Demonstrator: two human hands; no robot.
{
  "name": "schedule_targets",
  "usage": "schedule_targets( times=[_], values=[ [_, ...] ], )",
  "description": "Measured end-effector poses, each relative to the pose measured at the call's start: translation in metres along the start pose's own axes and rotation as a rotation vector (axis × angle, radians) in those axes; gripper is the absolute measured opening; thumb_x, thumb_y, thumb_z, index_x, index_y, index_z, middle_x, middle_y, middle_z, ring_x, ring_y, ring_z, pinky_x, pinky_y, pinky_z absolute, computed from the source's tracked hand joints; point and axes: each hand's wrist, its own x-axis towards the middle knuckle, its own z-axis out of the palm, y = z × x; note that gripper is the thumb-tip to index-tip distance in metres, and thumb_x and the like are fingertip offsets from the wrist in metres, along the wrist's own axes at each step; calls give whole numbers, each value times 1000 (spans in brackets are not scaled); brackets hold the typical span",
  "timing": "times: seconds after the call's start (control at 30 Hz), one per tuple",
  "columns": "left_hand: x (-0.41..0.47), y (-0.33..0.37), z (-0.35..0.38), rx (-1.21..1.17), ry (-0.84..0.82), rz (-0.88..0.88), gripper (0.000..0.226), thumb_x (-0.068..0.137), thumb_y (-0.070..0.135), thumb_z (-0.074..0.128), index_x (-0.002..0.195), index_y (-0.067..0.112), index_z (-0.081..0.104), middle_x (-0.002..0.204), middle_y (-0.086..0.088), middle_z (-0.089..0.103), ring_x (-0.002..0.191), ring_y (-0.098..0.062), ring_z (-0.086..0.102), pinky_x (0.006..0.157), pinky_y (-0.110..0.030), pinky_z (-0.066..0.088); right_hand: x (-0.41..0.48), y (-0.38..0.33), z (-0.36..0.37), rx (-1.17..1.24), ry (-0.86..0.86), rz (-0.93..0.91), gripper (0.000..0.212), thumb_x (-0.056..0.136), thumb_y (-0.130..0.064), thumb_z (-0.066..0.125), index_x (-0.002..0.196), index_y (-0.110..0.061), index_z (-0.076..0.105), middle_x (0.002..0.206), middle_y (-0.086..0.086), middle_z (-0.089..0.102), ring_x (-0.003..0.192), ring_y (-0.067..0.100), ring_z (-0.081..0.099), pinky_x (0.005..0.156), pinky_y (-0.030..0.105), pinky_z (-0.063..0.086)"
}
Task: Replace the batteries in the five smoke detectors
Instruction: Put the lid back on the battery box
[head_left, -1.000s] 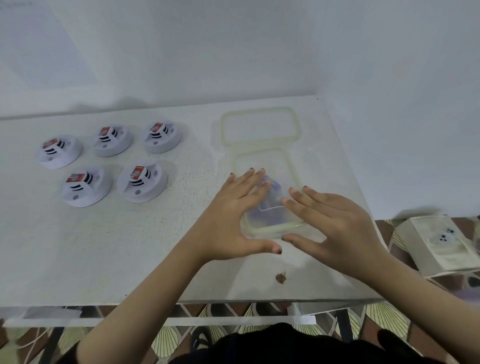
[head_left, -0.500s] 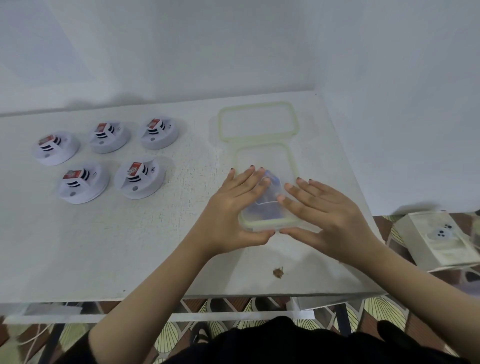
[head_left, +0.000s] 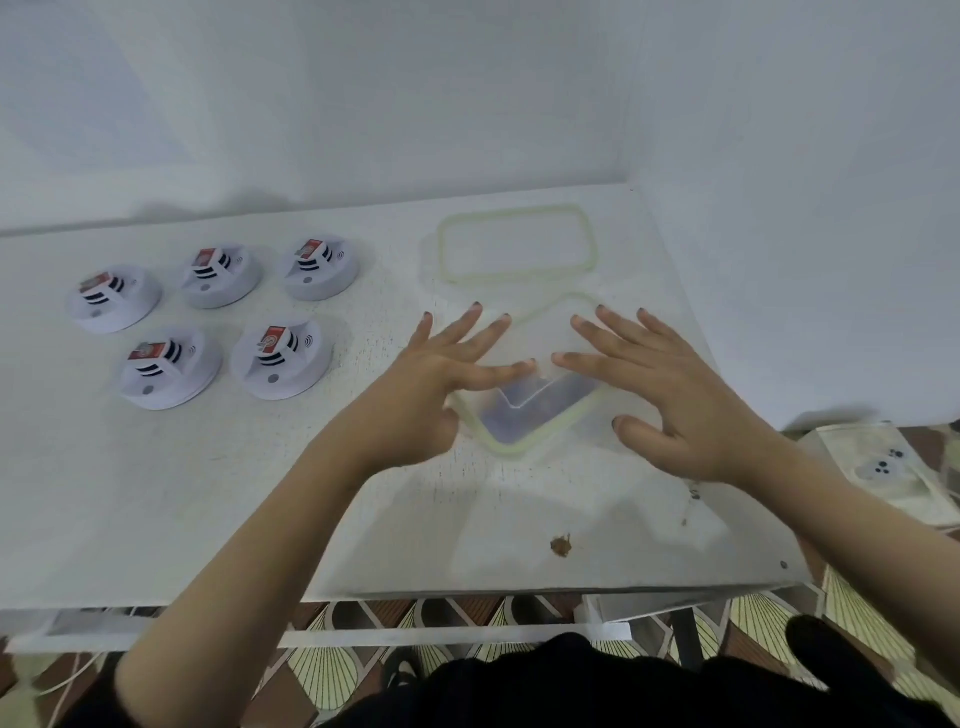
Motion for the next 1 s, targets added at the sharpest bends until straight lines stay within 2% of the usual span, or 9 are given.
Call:
schedule_targets(
  times=[0.07,0.17,0.23,0.27,0.33,0.4,0.73,0.9,1.0],
  values=[
    [2,4,-5,10,58,-38,88,70,-21,35,133,41,41,155,5,24,148,-12,10,119,-33,-4,1,2,-2,-62,-20,8,60,80,-35,44,140,-35,39,152,-4,29,143,13,21,117,36,13],
    [4,15,-3,-90,80,-85,49,86,28,45,134,34,53,153,3,35,144,-8,24,118,-27,6,0,1,2,-154,14,-1,56,86,-46,46,140,-31,42,149,-1,36,139,17,32,113,35,22],
    [3,22,7,-11,25,-78,76,77,67,49,142,27,44,155,5,29,144,-2,19,117,-22,4,-2,-2,8,-251,115,-7,53,87,-49,48,135,-25,50,143,3,46,131,22,44,107,36,31],
    [3,24,14,43,16,-76,91,72,73,52,146,23,37,157,6,25,144,0,13,117,-22,2,-4,-5,11,-294,176,-5,52,87,-49,50,132,-22,53,139,5,51,127,24,49,103,37,35],
    [3,24,27,116,103,-21,96,73,71,54,147,13,36,155,0,29,141,-2,14,118,-29,7,-6,-10,18,-358,274,-5,49,88,-48,53,127,-19,59,132,7,56,121,26,55,98,38,41],
    [4,18,37,172,214,38,80,82,59,51,141,5,45,149,-9,41,139,-13,27,117,-37,20,-8,-12,23,-408,323,-7,46,89,-48,55,124,-18,62,129,8,59,118,26,57,95,38,43],
    [7,8,55,386,439,190,55,93,39,51,129,-2,56,135,-17,56,128,-30,52,109,-43,38,-5,-10,29,-552,420,-65,39,92,-45,56,115,-16,69,120,9,65,108,25,64,86,37,48],
    [6,9,44,185,289,126,63,89,43,53,137,3,49,145,-9,46,137,-20,37,117,-31,19,-2,-10,15,-313,355,-42,37,87,-45,58,113,-20,69,119,2,66,104,23,64,87,33,45],
    [2,3,28,40,168,65,67,84,42,58,144,16,40,149,10,32,142,-2,18,118,-20,-2,-3,-5,1,-13,230,41,39,84,-28,46,118,-29,64,129,-5,59,117,17,52,100,35,37]
  ],
)
